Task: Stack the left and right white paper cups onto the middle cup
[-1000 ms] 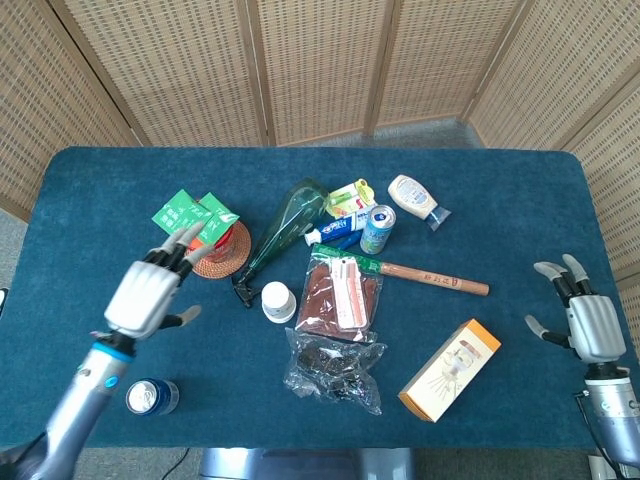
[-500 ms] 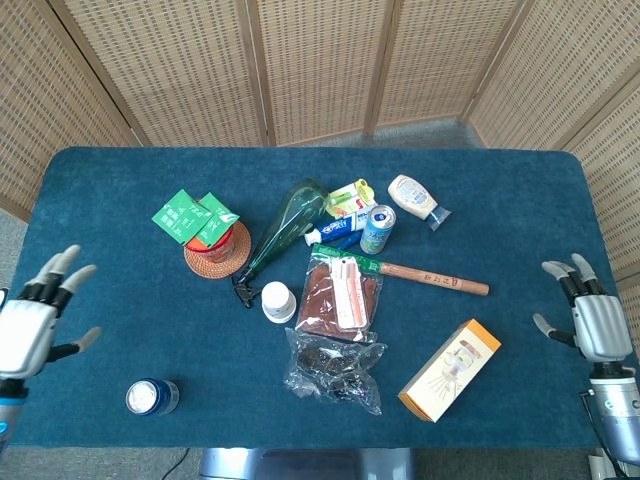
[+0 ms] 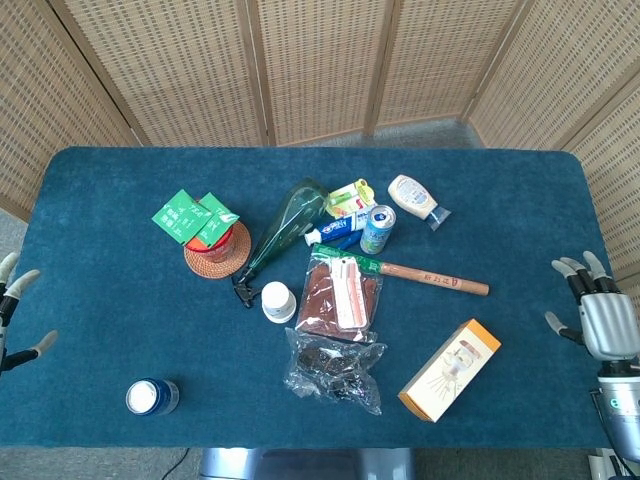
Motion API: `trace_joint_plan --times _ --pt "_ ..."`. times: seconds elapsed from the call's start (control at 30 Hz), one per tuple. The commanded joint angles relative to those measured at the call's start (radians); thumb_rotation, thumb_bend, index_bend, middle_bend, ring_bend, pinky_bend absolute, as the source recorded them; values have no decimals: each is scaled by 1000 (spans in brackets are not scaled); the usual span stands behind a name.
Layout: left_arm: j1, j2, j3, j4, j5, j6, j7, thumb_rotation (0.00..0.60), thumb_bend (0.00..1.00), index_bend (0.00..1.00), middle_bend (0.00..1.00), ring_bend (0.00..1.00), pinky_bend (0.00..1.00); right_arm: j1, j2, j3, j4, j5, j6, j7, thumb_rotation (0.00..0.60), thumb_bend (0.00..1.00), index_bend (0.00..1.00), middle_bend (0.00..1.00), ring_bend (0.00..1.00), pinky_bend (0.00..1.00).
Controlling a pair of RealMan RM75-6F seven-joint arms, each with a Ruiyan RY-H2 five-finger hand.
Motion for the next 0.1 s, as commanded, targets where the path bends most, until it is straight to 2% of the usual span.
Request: trace_joint_plan --times 0.03,0.1 --pt "1 6 -6 0 5 -21 -4 600 234 142 0 0 210 -1 1 0 -4 2 -4 -1 600 245 194 216 27 297" --pt "2 6 -10 2 8 -31 1 600 235 142 0 0 208 -1 3 -3 -12 1 -6 0 600 247 194 216 28 297"
